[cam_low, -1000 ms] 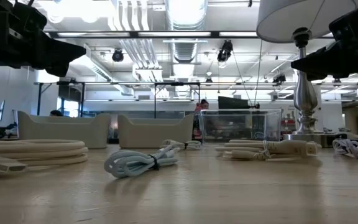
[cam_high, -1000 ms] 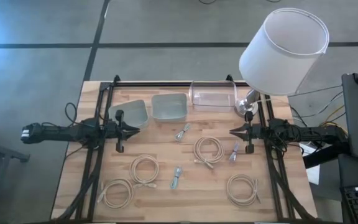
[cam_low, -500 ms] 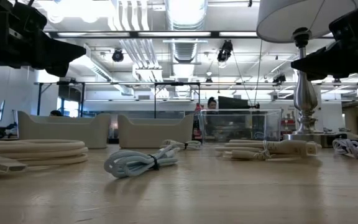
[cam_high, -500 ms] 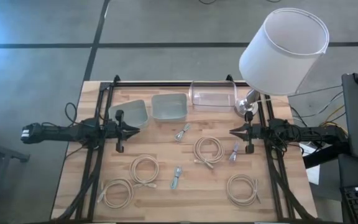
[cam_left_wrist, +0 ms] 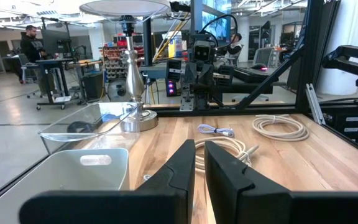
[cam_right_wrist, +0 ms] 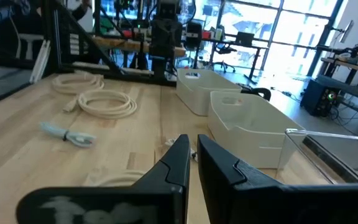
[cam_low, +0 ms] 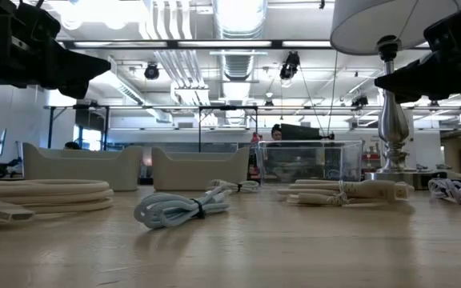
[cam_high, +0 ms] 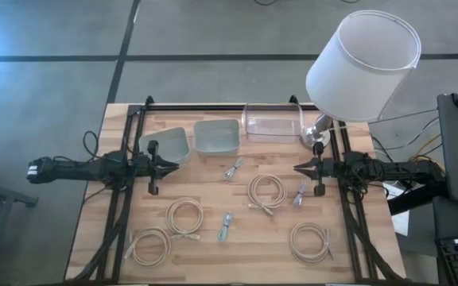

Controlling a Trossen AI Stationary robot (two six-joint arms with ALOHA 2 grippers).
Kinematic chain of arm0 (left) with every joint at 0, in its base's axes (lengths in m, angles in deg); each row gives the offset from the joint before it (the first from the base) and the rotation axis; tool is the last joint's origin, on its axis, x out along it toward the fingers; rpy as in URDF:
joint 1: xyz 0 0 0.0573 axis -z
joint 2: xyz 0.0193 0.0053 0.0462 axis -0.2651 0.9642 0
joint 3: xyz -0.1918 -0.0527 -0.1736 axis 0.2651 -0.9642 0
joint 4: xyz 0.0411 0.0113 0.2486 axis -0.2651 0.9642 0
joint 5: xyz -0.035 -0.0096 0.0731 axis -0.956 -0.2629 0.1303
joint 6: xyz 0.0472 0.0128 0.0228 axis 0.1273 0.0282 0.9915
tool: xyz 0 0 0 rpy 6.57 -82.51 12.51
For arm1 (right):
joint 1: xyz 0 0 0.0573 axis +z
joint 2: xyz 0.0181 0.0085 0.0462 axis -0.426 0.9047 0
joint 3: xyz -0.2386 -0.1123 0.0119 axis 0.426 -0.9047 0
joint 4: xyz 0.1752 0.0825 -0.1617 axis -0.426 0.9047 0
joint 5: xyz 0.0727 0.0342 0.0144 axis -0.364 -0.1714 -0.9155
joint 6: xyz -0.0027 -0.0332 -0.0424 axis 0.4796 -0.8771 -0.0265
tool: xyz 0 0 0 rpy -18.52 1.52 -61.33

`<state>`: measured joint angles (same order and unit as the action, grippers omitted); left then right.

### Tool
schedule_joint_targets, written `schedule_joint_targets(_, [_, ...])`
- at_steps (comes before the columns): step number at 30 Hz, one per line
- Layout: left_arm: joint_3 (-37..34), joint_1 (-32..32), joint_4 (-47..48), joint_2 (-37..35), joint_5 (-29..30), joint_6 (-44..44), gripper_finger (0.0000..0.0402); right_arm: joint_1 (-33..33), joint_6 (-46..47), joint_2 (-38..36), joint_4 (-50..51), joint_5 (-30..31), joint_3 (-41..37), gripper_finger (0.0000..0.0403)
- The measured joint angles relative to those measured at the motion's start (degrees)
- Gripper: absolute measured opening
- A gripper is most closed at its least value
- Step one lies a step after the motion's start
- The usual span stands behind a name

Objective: Pick & Place USB Port
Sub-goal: Put the top light blue charger cable into the right gray bin

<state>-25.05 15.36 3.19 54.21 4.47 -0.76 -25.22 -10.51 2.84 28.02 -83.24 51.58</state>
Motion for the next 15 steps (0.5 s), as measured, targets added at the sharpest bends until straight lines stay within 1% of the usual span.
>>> schedule_joint_targets(6, [0.00,0.02,-0.07,0.01,0.00,-0.09,0.0039,-0.01,6.33,-0.01,-1.54,0.04,0.02,0.0029])
schedule_joint_targets(9, [0.00,0.02,-0.07,0.01,0.00,-0.31,0.0039,-0.04,6.31,0.00,-2.00,0.15,0.02,0.0029])
schedule_joint_targets(12, [0.00,0.02,-0.08,0.01,-0.01,-0.53,0.0039,-0.04,-0.38,0.03,-3.05,0.51,0.02,0.0029])
schedule_joint_targets(15, [0.00,0.02,-0.63,0.01,-0.02,-2.29,0.0039,-0.05,-5.96,0.03,-8.51,3.48,0.02,0.0029])
